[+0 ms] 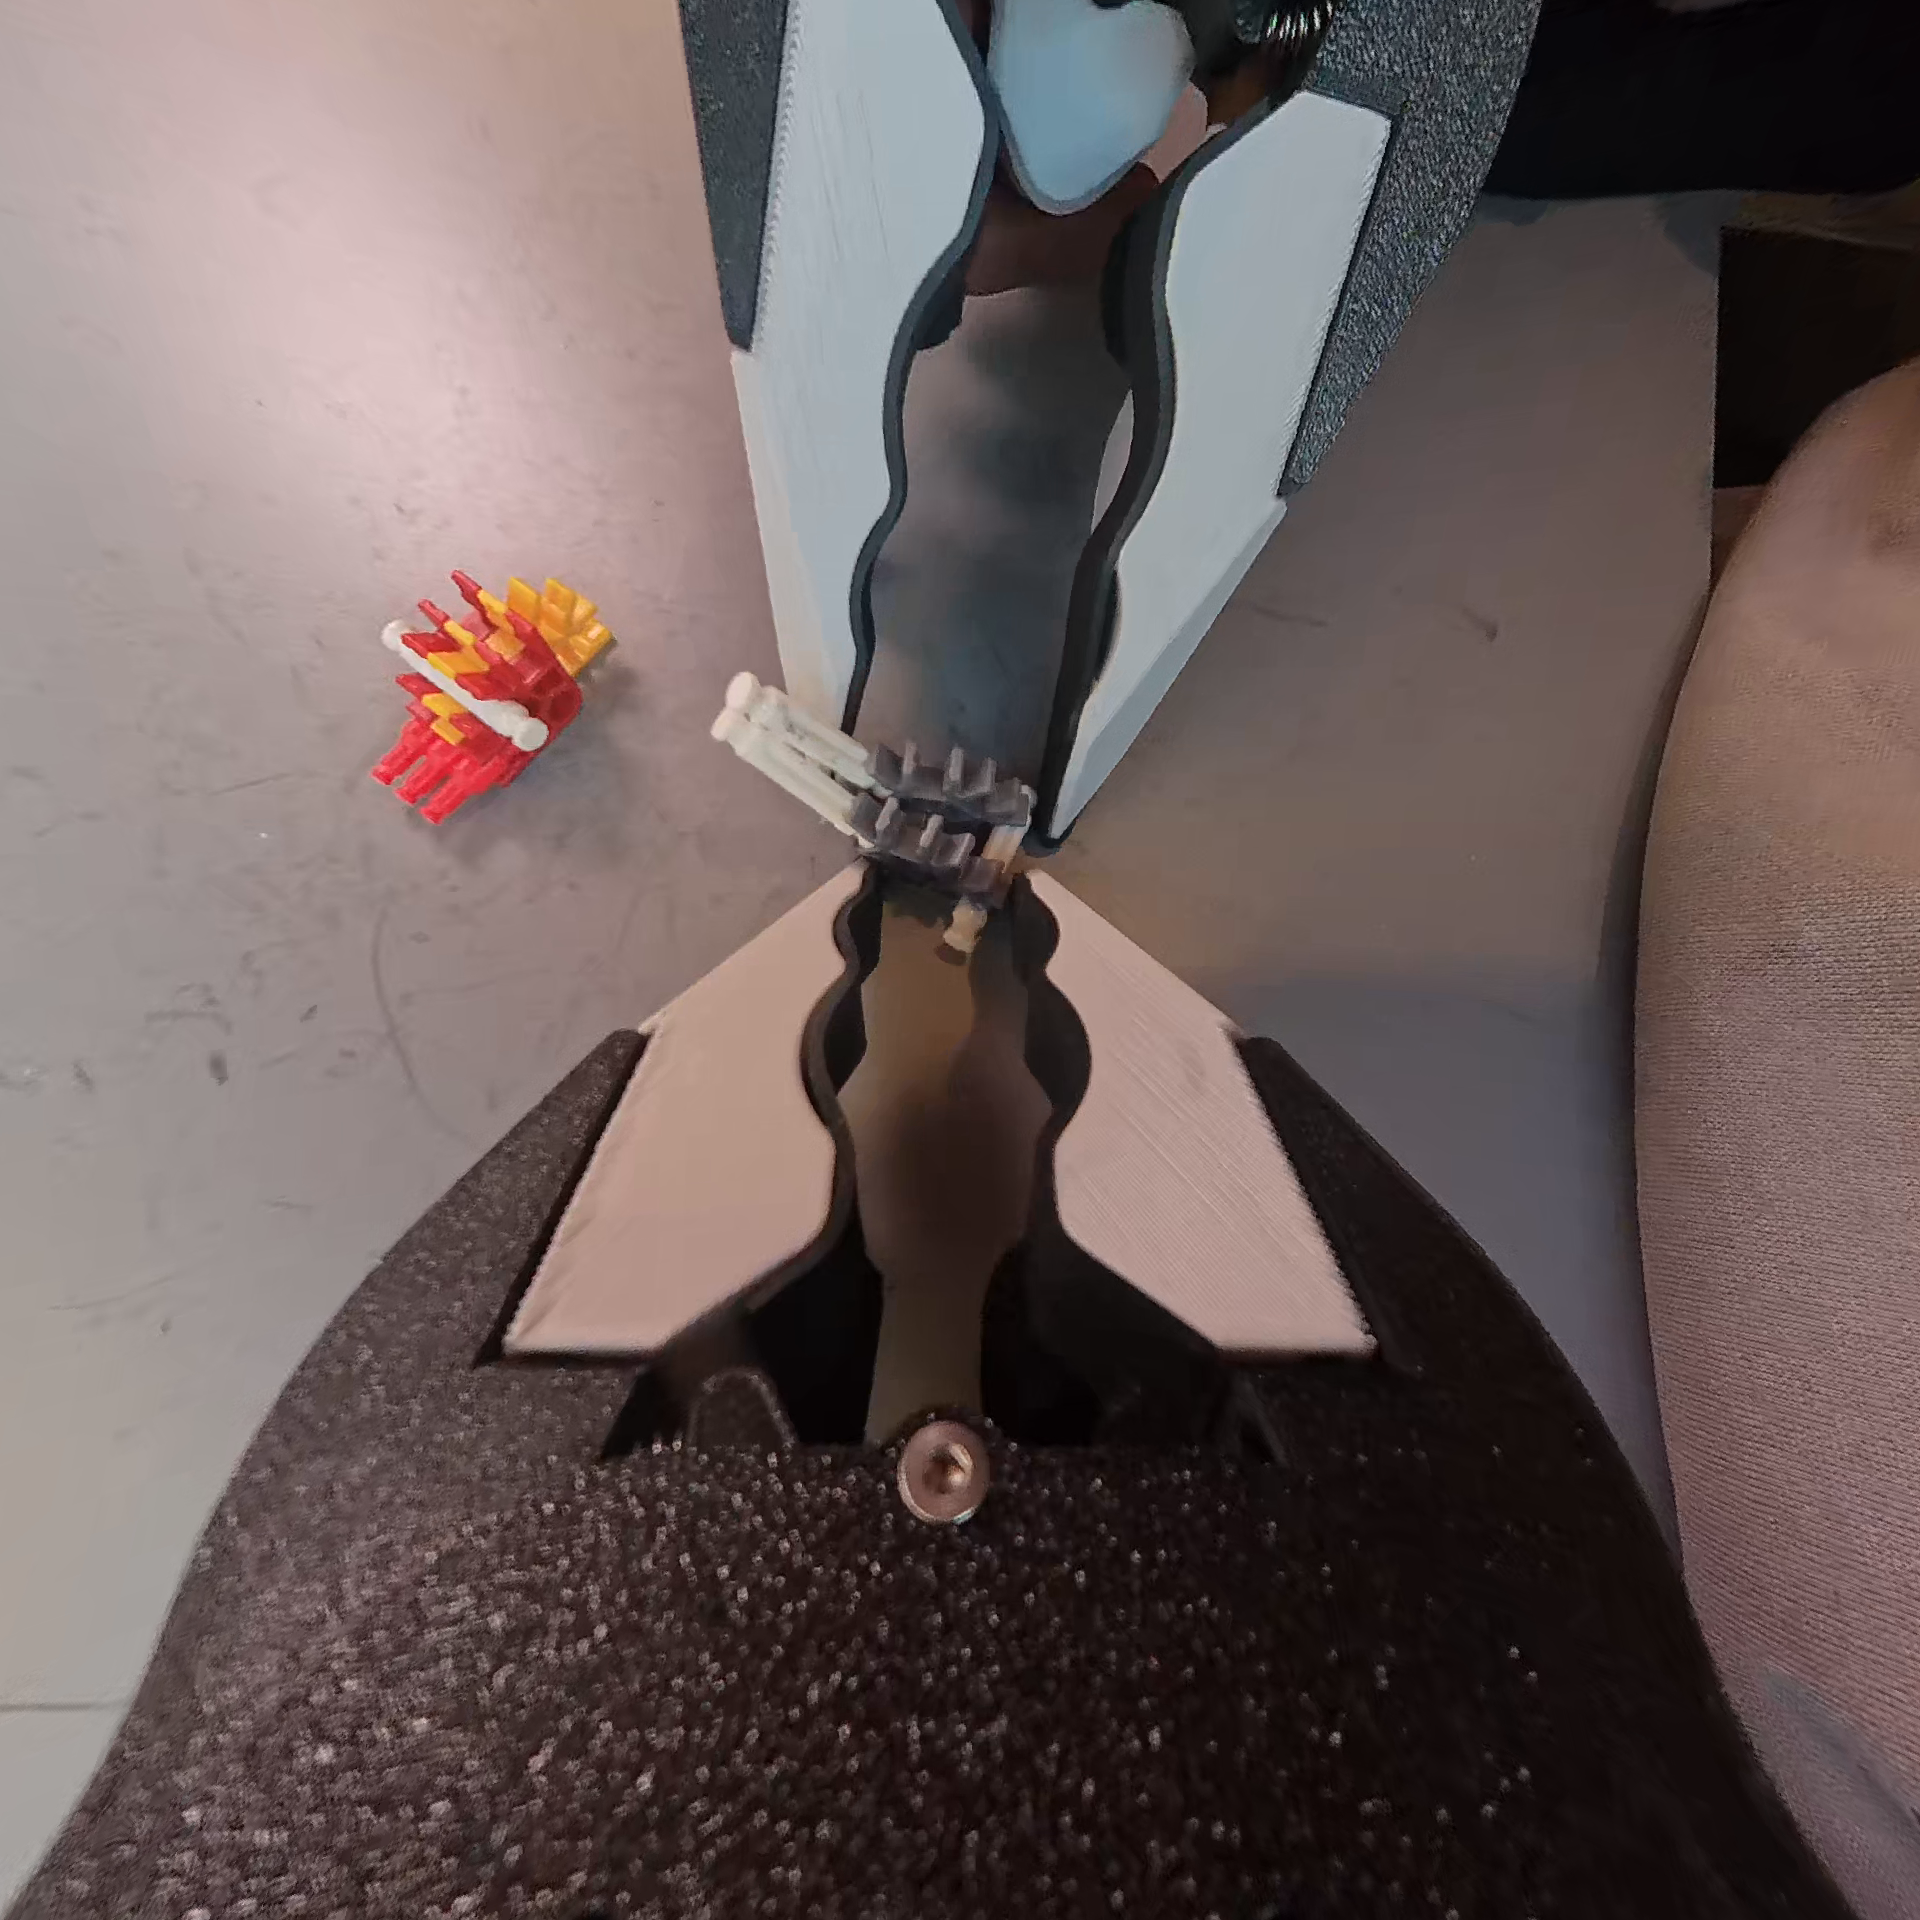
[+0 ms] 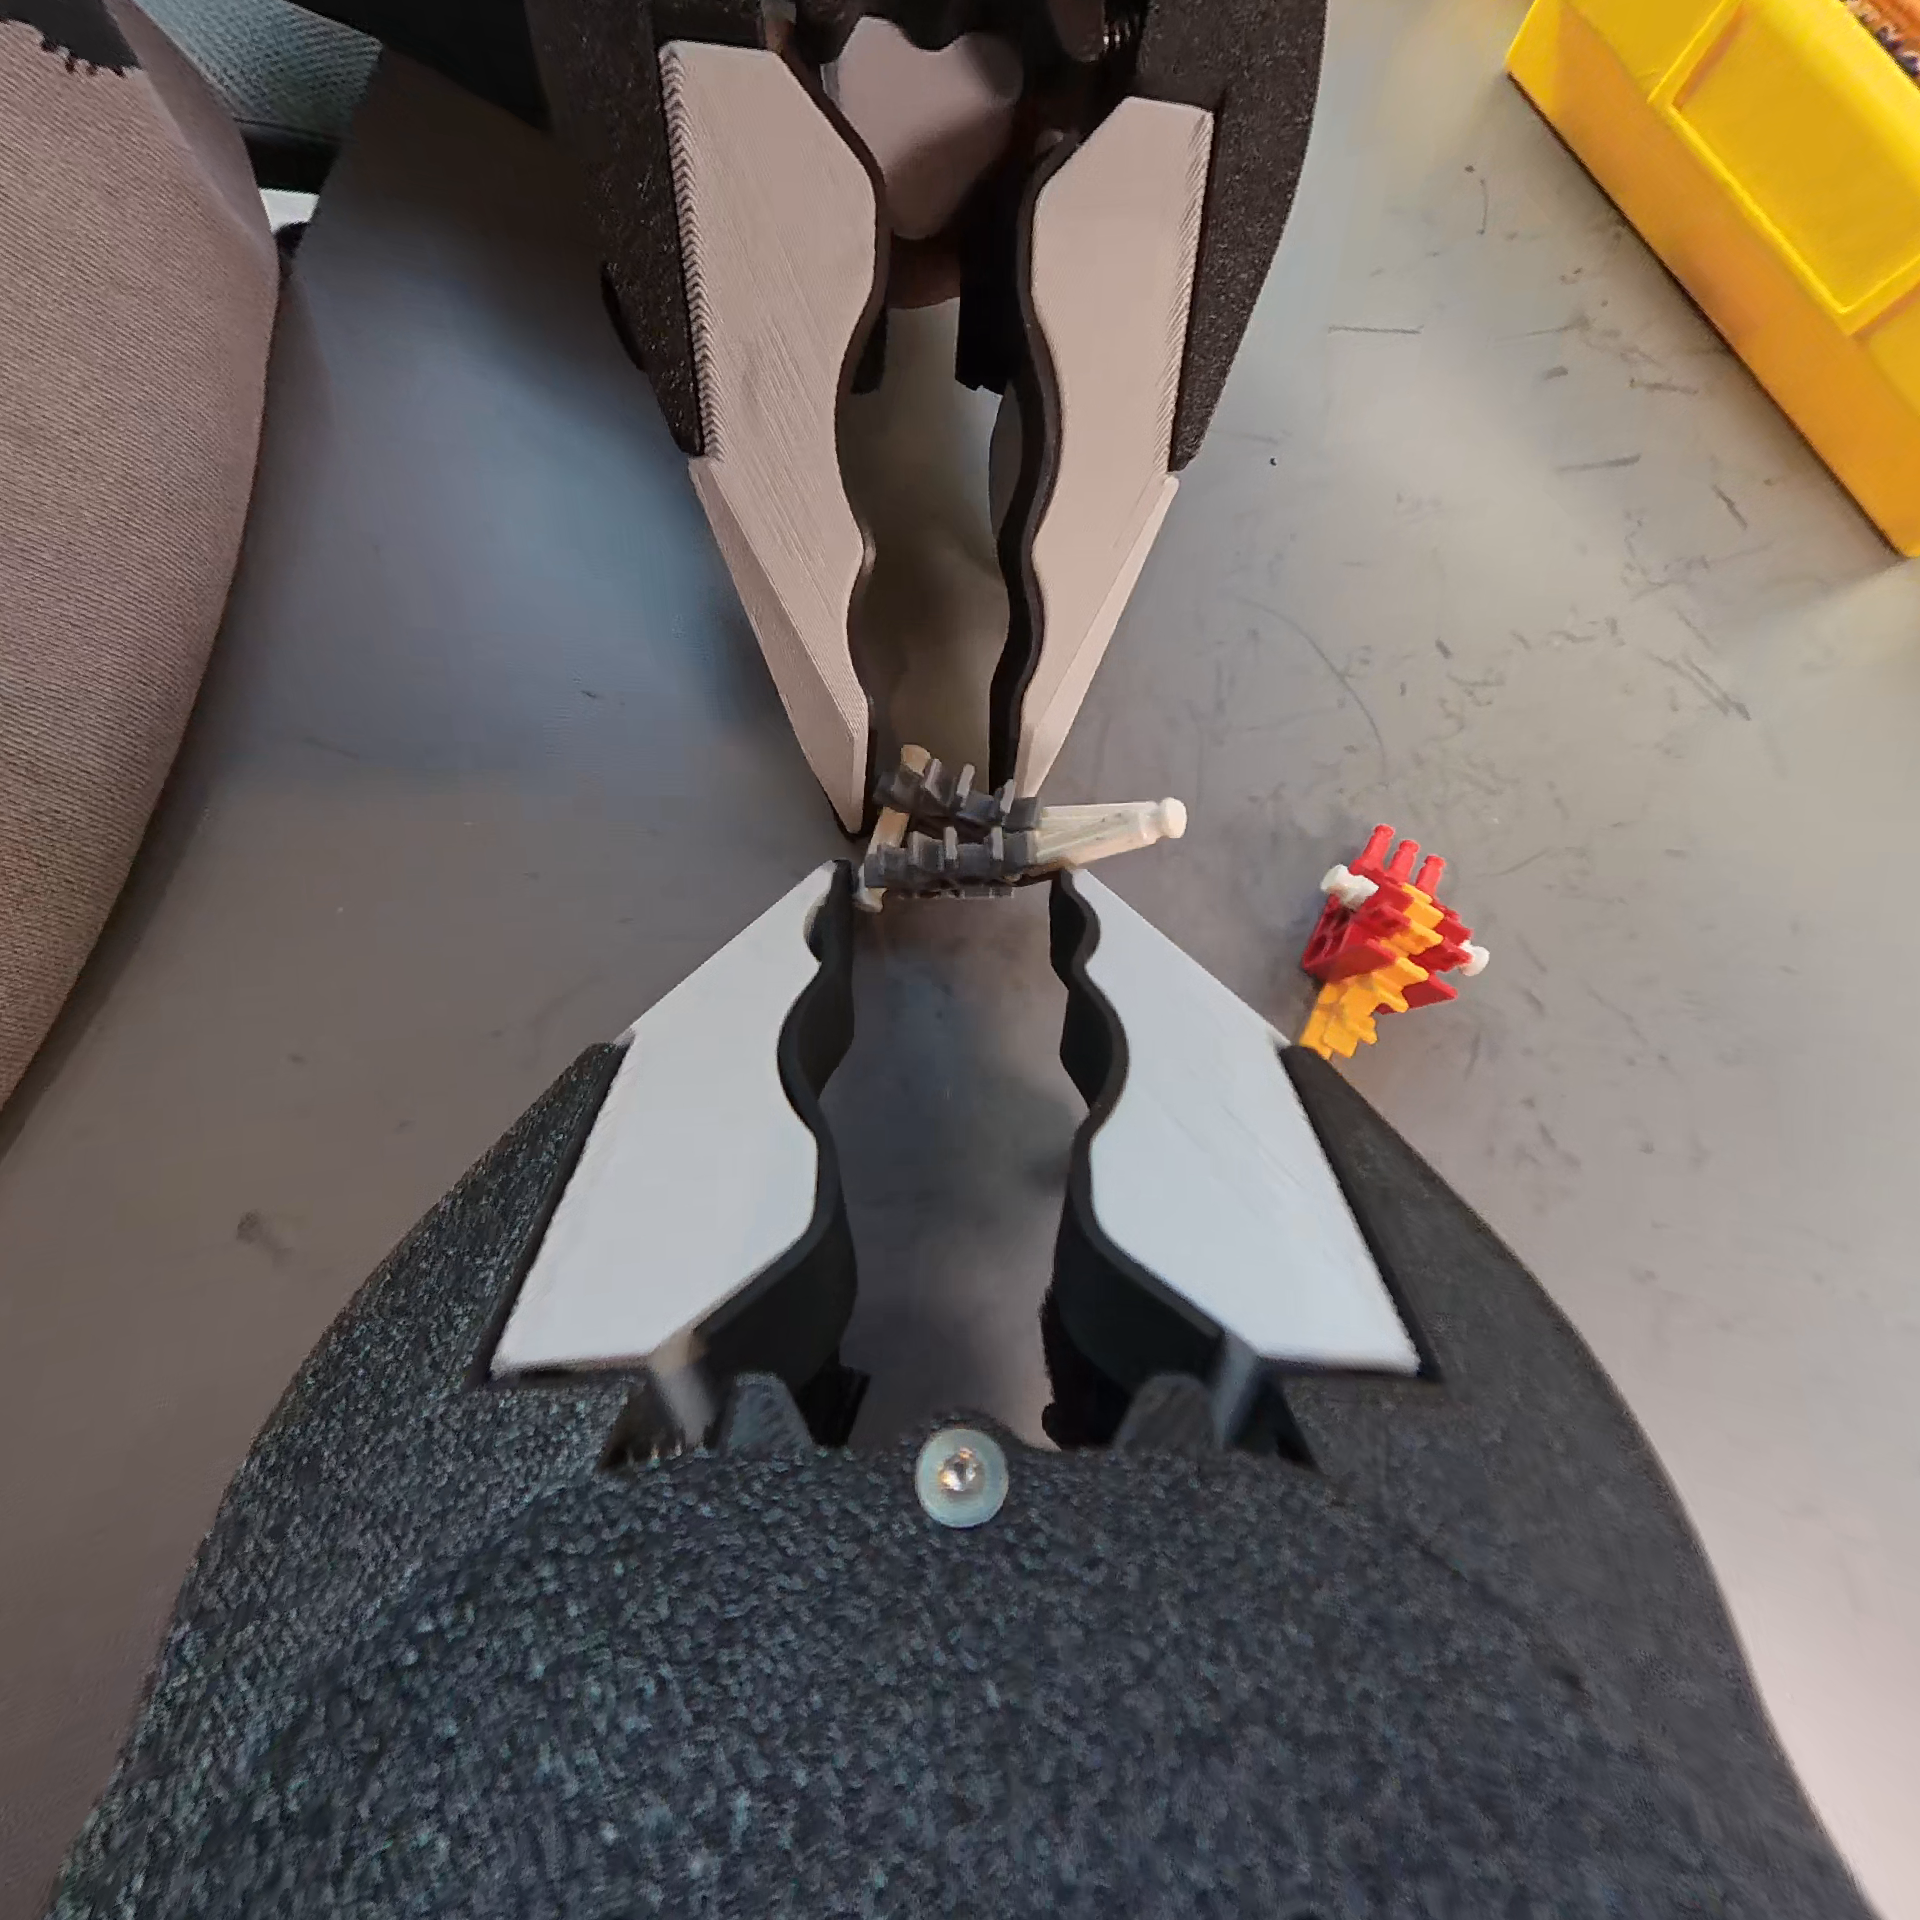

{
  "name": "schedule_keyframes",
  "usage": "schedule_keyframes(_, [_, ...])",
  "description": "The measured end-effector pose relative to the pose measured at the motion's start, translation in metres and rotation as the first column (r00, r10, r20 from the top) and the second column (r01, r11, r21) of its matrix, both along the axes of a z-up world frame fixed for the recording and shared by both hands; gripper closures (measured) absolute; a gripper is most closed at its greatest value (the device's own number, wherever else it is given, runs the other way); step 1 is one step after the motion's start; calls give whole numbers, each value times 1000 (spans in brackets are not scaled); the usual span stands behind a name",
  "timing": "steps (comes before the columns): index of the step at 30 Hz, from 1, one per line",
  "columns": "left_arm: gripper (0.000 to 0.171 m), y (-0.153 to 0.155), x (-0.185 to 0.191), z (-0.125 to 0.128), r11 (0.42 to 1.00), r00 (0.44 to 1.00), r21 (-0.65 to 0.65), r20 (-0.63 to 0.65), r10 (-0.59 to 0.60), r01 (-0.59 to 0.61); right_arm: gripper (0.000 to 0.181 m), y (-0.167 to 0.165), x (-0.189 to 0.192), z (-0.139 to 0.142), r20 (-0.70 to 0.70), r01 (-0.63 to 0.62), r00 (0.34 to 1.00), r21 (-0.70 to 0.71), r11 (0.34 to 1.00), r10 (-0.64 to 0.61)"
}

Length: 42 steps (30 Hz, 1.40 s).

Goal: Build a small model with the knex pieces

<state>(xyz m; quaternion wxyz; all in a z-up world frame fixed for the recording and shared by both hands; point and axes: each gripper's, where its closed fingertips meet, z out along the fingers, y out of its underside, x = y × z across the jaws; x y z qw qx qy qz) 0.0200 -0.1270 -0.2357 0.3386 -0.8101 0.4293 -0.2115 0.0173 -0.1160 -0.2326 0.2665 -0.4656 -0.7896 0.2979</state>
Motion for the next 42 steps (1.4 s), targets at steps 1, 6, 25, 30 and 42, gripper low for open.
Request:
schedule_keyframes(1, [147, 0, 0, 0, 1000, 1000, -6, 4, -2, 2, 146, 1, 1, 0, 1, 7, 1000, 5, 1000, -7])
schedule_keyframes(6, [118, 3, -4, 5, 995, 996, -103, 88, 3, 6, 148, 5, 7, 0, 6, -13, 1000, -2, 1000, 13])
schedule_keyframes(25, [137, 11, 6, 0, 999, 998, -3, 25, 53, -53, 150, 4, 3, 1, -6, 25, 1000, 13, 1000, -25])
schedule_keyframes(30, [159, 23, -6, 0, 990, 993, 78, -32, 117, -115, 181, -7, 6, 0, -4, -2, 1000, 4, 1000, 2])
schedule_keyframes(42, [166, 28, -15, 7, 988, 990, 70, 19, 139, -140, 181, -7, 15, 15, -38, 17, 999, -29, 999, -18])
